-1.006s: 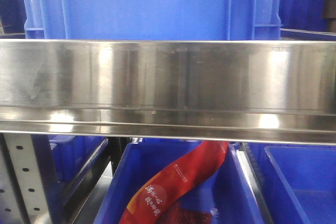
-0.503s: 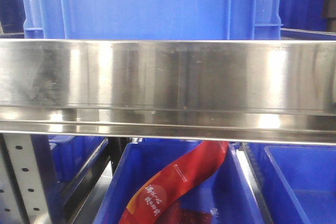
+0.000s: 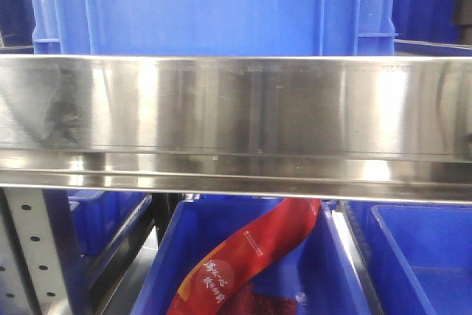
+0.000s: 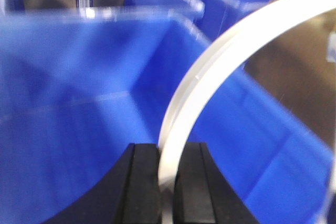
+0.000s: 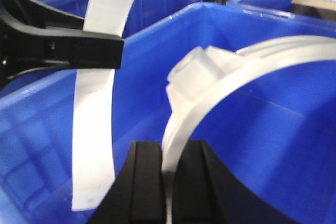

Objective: Grab PVC pipe and place in blue bin

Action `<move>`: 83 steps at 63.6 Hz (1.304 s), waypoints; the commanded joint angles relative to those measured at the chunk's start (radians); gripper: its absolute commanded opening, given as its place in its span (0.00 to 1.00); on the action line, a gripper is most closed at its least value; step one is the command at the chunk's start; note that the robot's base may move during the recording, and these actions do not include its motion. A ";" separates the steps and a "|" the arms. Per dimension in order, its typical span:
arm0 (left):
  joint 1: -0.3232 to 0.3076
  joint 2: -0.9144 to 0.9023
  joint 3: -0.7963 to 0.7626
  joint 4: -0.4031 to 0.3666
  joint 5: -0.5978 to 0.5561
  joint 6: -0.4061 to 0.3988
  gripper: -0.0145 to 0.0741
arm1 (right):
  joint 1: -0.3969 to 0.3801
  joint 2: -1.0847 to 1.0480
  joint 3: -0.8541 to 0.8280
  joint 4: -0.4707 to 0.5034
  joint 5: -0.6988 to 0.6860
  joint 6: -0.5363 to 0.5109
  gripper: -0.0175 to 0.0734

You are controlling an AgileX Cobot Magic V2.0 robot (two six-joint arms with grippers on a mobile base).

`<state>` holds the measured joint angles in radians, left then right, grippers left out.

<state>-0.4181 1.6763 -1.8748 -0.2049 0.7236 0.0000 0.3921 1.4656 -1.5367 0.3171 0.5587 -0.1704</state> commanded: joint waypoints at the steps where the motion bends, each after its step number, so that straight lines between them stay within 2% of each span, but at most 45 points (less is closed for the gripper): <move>1: -0.005 0.005 -0.013 0.001 0.006 -0.012 0.05 | -0.003 0.011 -0.007 0.004 -0.037 -0.007 0.14; 7: -0.005 0.009 -0.013 0.003 0.037 -0.011 0.15 | -0.003 0.013 -0.007 0.017 -0.044 -0.007 0.34; 10: -0.005 0.013 -0.013 0.003 0.042 -0.011 0.23 | -0.003 0.013 -0.007 0.019 -0.047 -0.007 0.44; 14: -0.005 0.015 -0.013 0.003 0.044 -0.011 0.34 | -0.003 0.013 -0.007 0.017 -0.053 -0.007 0.53; 18: -0.005 0.015 -0.013 0.003 0.044 -0.011 0.45 | -0.005 0.016 -0.007 0.017 -0.057 -0.007 0.58; 24: -0.005 0.015 -0.013 0.003 0.045 -0.011 0.56 | -0.005 0.016 -0.007 0.015 -0.057 -0.007 0.58; 29: -0.005 0.015 -0.013 0.003 0.045 -0.011 0.59 | -0.005 0.016 -0.007 0.015 -0.057 -0.007 0.58; 34: -0.005 0.008 -0.013 0.001 0.046 -0.011 0.57 | -0.005 0.008 -0.007 0.017 -0.052 -0.007 0.55; 39: -0.005 -0.012 -0.017 -0.010 0.046 -0.011 0.50 | -0.005 -0.012 -0.007 0.019 -0.052 -0.007 0.43; 43: -0.005 -0.034 -0.031 -0.010 0.046 -0.011 0.38 | -0.005 -0.030 -0.007 0.019 -0.052 -0.007 0.31; 50: -0.005 -0.057 -0.049 -0.010 0.046 -0.011 0.12 | -0.005 -0.046 -0.007 0.019 -0.052 -0.007 0.08; 53: -0.005 -0.059 -0.050 -0.010 0.046 -0.011 0.04 | -0.005 -0.046 -0.007 0.019 -0.061 -0.007 0.01; 67: 0.004 -0.060 -0.050 -0.003 0.073 -0.008 0.04 | -0.005 -0.041 -0.007 0.023 -0.053 -0.007 0.01; 74: 0.004 -0.090 -0.050 -0.072 0.107 -0.008 0.04 | -0.005 -0.077 -0.007 0.025 -0.042 -0.007 0.01; 77: -0.008 -0.105 -0.050 -0.094 0.128 0.000 0.04 | -0.005 -0.095 -0.007 0.025 -0.020 -0.007 0.01; 83: -0.051 -0.130 -0.050 -0.081 0.128 0.033 0.04 | -0.005 -0.115 -0.001 0.017 0.001 -0.007 0.01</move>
<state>-0.4400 1.5803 -1.9191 -0.2710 0.8527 0.0088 0.3903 1.3785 -1.5386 0.3373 0.5594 -0.1722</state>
